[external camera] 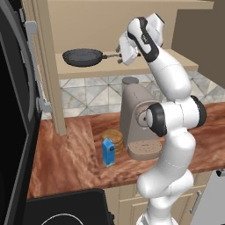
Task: Pick the pan from the cabinet and place it on the stove. Then turn on the stove burner for the pan.
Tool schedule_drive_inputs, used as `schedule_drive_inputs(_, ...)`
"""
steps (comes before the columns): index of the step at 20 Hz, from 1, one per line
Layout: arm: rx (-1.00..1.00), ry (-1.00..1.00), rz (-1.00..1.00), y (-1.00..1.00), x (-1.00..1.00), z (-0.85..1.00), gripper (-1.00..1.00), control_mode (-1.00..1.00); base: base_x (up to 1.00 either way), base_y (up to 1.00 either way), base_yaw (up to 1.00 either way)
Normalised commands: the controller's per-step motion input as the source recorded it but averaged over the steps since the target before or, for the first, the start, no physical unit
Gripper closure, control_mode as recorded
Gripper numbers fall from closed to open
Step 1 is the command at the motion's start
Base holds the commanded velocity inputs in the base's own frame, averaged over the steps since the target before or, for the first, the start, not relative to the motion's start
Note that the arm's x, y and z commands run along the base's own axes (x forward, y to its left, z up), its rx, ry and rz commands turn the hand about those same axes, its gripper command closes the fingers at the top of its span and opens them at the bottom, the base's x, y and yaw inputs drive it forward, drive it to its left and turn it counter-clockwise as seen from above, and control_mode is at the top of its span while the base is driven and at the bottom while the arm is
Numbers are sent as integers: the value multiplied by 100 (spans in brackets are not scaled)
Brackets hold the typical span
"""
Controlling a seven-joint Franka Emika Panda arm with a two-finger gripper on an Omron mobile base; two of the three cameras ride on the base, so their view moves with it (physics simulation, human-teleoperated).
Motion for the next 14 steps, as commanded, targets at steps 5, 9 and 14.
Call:
schedule_drive_inputs(5,5,0,0,0,2,-18,-100,-100,0,0,0)
schedule_drive_inputs(9,4,0,0,0,1,-18,-100,-100,0,0,0)
schedule_drive_inputs(14,1,2,0,3,4,-18,-100,-100,0,0,0)
